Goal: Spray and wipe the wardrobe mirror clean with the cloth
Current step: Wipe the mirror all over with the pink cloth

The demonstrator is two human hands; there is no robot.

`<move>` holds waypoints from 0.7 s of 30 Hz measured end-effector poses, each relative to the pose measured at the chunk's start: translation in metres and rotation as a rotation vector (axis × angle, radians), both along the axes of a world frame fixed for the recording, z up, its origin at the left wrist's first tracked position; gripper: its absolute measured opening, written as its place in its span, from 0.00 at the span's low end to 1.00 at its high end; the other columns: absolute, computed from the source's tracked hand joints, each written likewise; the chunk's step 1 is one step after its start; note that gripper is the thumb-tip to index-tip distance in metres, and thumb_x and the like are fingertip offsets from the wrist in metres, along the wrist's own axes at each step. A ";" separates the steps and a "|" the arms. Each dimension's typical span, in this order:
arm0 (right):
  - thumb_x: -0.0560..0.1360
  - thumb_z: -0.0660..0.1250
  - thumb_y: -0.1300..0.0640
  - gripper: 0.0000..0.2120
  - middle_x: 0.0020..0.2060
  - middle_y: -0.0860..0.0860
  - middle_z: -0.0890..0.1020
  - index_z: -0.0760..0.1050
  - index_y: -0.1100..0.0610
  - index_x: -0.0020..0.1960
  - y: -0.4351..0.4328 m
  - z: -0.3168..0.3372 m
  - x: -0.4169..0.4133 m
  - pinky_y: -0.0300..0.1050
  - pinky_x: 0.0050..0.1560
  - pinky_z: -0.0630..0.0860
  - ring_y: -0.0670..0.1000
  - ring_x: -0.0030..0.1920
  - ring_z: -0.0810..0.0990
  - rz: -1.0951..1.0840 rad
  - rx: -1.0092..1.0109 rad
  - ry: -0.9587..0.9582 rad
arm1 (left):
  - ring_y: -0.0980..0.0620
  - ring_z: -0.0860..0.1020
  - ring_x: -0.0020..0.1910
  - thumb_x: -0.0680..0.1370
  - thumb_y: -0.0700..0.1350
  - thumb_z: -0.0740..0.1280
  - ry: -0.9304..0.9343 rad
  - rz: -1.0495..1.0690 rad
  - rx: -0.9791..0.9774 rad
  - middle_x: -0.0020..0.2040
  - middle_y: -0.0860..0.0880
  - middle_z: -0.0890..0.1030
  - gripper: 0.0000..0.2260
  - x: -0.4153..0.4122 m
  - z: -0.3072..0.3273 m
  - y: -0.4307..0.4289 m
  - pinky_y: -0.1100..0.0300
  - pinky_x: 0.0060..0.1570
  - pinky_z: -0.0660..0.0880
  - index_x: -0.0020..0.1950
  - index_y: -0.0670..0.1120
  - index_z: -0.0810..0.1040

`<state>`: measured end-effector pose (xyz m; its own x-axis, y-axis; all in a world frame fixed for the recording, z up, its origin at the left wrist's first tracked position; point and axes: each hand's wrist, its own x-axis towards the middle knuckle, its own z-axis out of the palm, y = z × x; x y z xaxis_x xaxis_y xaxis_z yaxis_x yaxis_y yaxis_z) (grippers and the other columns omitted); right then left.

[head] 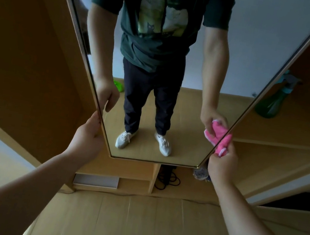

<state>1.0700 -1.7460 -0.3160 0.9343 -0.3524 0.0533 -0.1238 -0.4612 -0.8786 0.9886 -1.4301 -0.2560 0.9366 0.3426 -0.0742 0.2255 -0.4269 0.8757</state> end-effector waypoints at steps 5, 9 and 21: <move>0.72 0.56 0.77 0.30 0.51 0.54 0.82 0.70 0.57 0.70 0.003 -0.029 -0.004 0.46 0.50 0.75 0.54 0.49 0.79 -0.018 0.035 0.026 | 0.69 0.73 0.51 0.73 0.28 0.57 -0.025 0.009 0.026 0.51 0.69 0.73 0.34 0.004 -0.010 0.003 0.72 0.46 0.66 0.67 0.64 0.66; 0.68 0.55 0.77 0.31 0.51 0.57 0.83 0.72 0.57 0.67 0.003 -0.064 -0.002 0.51 0.48 0.77 0.56 0.47 0.80 -0.033 0.021 0.081 | 0.56 0.76 0.56 0.72 0.29 0.57 -0.033 0.007 0.076 0.55 0.58 0.78 0.34 0.010 -0.021 0.010 0.66 0.47 0.71 0.72 0.57 0.65; 0.66 0.56 0.74 0.31 0.56 0.50 0.81 0.72 0.54 0.65 0.003 -0.123 0.007 0.45 0.51 0.76 0.54 0.52 0.80 0.002 -0.070 0.253 | 0.56 0.75 0.61 0.73 0.29 0.56 -0.090 0.003 0.109 0.63 0.54 0.77 0.34 0.012 -0.032 0.012 0.69 0.50 0.70 0.75 0.55 0.63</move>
